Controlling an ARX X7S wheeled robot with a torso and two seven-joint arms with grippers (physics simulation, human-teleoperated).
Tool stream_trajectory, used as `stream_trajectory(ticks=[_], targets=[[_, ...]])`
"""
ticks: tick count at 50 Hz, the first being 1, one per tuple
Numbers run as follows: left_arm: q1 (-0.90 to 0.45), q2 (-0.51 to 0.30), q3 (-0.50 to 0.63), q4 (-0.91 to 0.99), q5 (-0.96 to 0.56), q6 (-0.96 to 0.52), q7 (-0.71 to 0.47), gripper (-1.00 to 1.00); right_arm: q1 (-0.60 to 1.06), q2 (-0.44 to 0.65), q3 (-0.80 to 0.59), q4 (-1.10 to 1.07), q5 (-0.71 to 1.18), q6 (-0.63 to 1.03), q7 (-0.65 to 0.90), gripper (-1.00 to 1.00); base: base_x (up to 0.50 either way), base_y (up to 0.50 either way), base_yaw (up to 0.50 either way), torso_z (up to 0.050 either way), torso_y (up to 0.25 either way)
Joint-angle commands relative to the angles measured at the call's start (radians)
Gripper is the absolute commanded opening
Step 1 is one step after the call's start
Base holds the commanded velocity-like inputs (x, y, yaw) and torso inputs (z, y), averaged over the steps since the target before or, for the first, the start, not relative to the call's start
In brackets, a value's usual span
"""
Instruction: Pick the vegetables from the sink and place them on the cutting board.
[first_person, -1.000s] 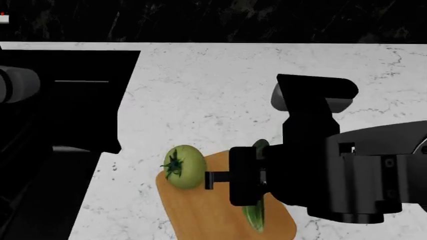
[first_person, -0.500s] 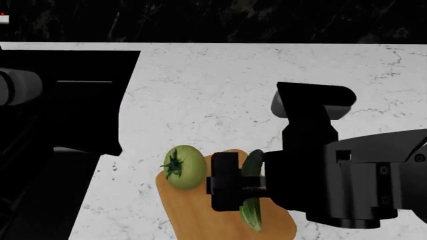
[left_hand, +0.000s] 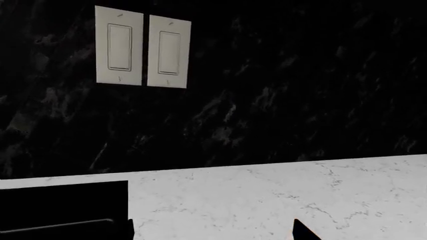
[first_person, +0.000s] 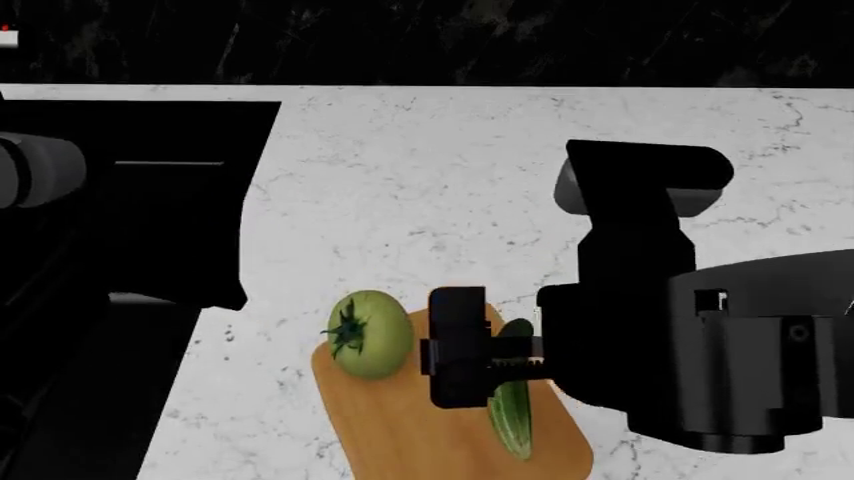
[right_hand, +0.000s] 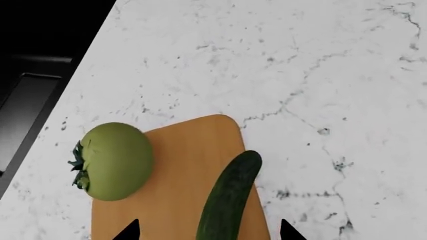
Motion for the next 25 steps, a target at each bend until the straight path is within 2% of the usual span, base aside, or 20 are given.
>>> stream_trajectory(ticks=[1,9,14,17,19,24,25], targets=[[-0.016,-0.001,0.001,0.003,-0.016,-0.009,-0.016,1.0,0.088,0.035,0.058,-0.059,0.027,-0.007,0.039,1.0,0.0,0.0,0.0,0.0,0.0],[-0.008,-0.003,0.014,0.009,-0.006,0.017,-0.007,1.0,0.121,0.084,0.098,-0.145,-0.037,-0.044,0.075,1.0,0.0,0.0,0.0,0.0,0.0],[0.035,-0.009,0.004,0.032,0.021,0.078,0.002,1.0,0.105,0.103,0.104,-0.224,-0.221,-0.074,0.067,1.0,0.0,0.0,0.0,0.0,0.0],[0.089,-0.038,0.054,0.084,0.108,0.173,0.034,1.0,0.073,0.114,0.104,-0.285,-0.317,-0.109,0.062,1.0,0.0,0.0,0.0,0.0,0.0],[0.128,-0.038,0.037,0.09,0.105,0.215,0.058,1.0,0.024,0.14,0.119,-0.363,-0.4,-0.179,0.051,1.0,0.0,0.0,0.0,0.0,0.0],[0.191,-0.021,-0.032,0.162,0.043,0.234,0.034,1.0,-0.063,0.204,0.115,-0.503,-0.607,-0.274,0.09,1.0,0.0,0.0,0.0,0.0,0.0],[0.203,-0.018,-0.042,0.179,0.033,0.238,0.027,1.0,-0.068,0.217,0.1,-0.523,-0.663,-0.257,0.135,1.0,0.0,0.0,0.0,0.0,0.0]])
